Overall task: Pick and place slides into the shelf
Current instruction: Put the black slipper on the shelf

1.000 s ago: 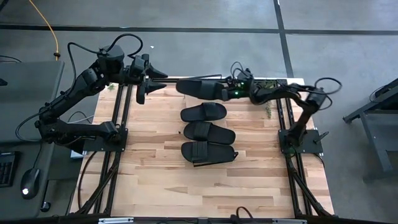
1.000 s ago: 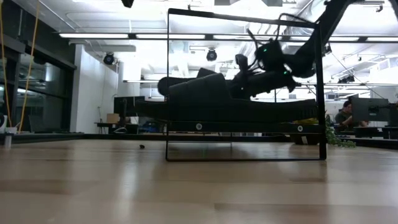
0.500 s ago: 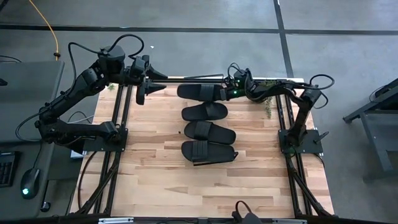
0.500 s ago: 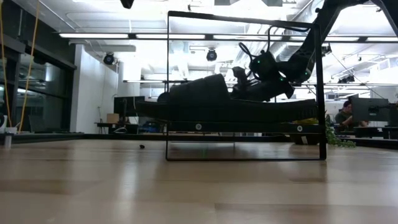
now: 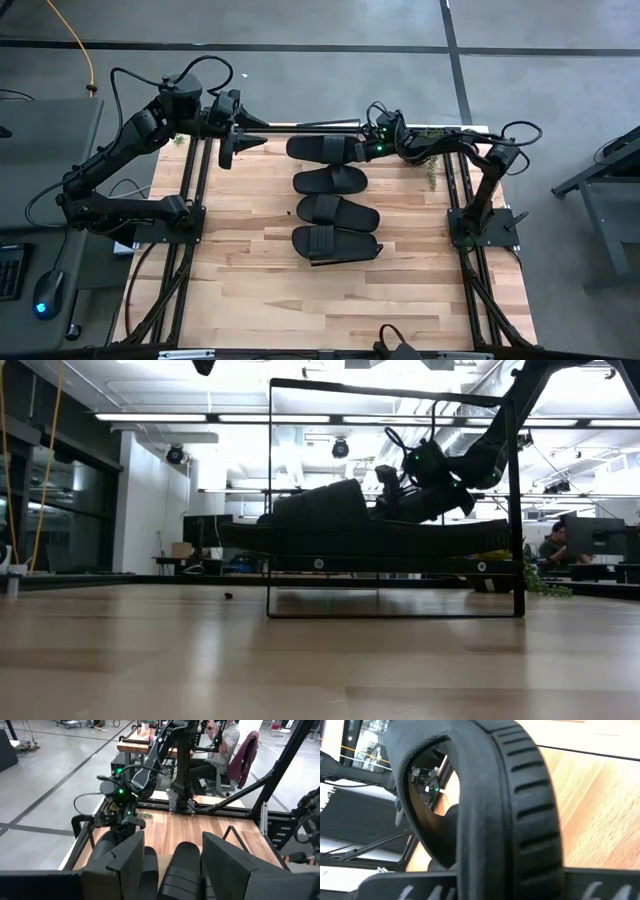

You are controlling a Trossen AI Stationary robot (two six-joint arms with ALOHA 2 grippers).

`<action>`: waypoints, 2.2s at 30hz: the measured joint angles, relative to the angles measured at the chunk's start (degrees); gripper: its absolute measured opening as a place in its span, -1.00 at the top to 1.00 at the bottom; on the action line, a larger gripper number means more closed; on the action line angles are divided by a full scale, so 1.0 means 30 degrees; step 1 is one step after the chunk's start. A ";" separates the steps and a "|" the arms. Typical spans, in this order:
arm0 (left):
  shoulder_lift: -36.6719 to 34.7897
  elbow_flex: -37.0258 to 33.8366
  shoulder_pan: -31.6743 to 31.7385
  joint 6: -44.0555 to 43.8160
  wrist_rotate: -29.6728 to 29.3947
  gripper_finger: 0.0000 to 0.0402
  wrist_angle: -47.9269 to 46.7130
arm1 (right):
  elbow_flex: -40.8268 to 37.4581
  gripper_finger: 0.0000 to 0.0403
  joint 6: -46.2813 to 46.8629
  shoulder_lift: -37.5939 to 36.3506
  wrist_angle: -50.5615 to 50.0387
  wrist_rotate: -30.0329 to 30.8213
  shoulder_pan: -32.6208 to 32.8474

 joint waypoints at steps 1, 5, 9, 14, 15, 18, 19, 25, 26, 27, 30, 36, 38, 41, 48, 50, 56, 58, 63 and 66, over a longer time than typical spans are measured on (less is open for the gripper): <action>0.0000 0.0000 0.0000 0.0008 -0.0007 0.08 -0.0124 | -0.0010 0.93 -0.0037 -0.0136 -0.0088 0.0000 0.0003; 0.0003 0.0000 0.0000 0.0176 -0.0115 0.08 -0.0360 | -0.0035 0.93 -0.0086 -0.1047 -0.0799 0.0046 0.0003; 0.0007 0.0000 0.0000 0.0379 -0.0304 0.08 -0.0470 | -0.0035 0.93 -0.1211 -0.2394 -0.3256 0.1427 0.0003; 0.0007 0.0000 0.0000 0.0408 -0.0313 0.08 -0.0448 | -0.0025 0.93 -0.2716 -0.3020 -0.5905 0.3114 0.0000; 0.0007 0.0000 0.0000 0.0411 -0.0310 0.08 -0.0448 | -0.0014 0.93 -0.2861 -0.3027 -0.6013 0.3224 0.0003; 0.0007 0.0000 0.0000 0.0408 -0.0313 0.08 -0.0465 | -0.0058 0.93 -0.2994 -0.3027 -0.6168 0.3823 0.0003; 0.0007 0.0000 0.0000 0.0408 -0.0311 0.08 -0.0479 | -0.0065 0.93 -0.3019 -0.3027 -0.6234 0.3968 -0.0004; 0.0007 0.0000 0.0000 0.0403 -0.0313 0.08 -0.0596 | -0.0068 0.93 -0.2939 -0.3027 -0.7155 0.4135 -0.0106; 0.0007 0.0000 0.0000 0.0408 -0.0312 0.08 -0.0593 | -0.0057 0.93 -0.2932 -0.3042 -0.7409 0.4163 -0.0106; 0.0007 0.0000 0.0000 0.0406 -0.0313 0.08 -0.0593 | -0.0057 0.93 -0.2923 -0.3049 -0.7525 0.4169 -0.0106; 0.0007 0.0000 0.0000 0.0401 -0.0313 0.08 -0.0593 | -0.0057 0.93 -0.2697 -0.3049 -0.7614 0.4182 -0.0106; 0.0007 0.0000 0.0000 0.0401 -0.0313 0.08 -0.0593 | -0.0057 0.78 -0.2568 -0.3049 -0.7927 0.4204 -0.0106; 0.0007 0.0000 0.0000 0.0401 -0.0313 0.08 -0.0586 | -0.0057 0.68 -0.2645 -0.3049 -0.8220 0.4232 -0.0106; 0.0007 0.0000 0.0000 0.0401 -0.0312 0.08 -0.0588 | -0.0067 0.53 -0.2713 -0.3024 -0.8885 0.4713 -0.0113; 0.0007 0.0000 0.0000 0.0401 -0.0313 0.08 -0.0586 | -0.0072 0.08 -0.3649 -0.3013 -0.9550 0.5399 -0.0113; 0.0007 0.0000 0.0000 0.0401 -0.0313 0.08 -0.0586 | 0.0060 -0.07 -0.3740 -0.2999 -1.0092 0.5399 -0.0113; 0.0007 0.0000 0.0000 0.0401 -0.0313 0.08 -0.0602 | 0.1573 -0.40 -0.3976 -0.3101 -1.3359 0.5757 -0.0361; 0.0007 0.0000 0.0000 0.0394 -0.0313 0.08 -0.0622 | 0.2270 -0.44 -0.4337 -0.3314 -1.4958 0.6665 -0.0376; 0.0007 0.0000 0.0000 0.0415 -0.0317 0.08 -0.0695 | 0.3918 -0.45 -0.4993 -0.4125 -1.8300 0.8347 -0.0368; 0.0007 0.0000 0.0000 0.0430 -0.0699 0.08 -0.0729 | 0.4691 -0.46 -0.5187 -0.4709 -1.9330 0.8921 -0.0368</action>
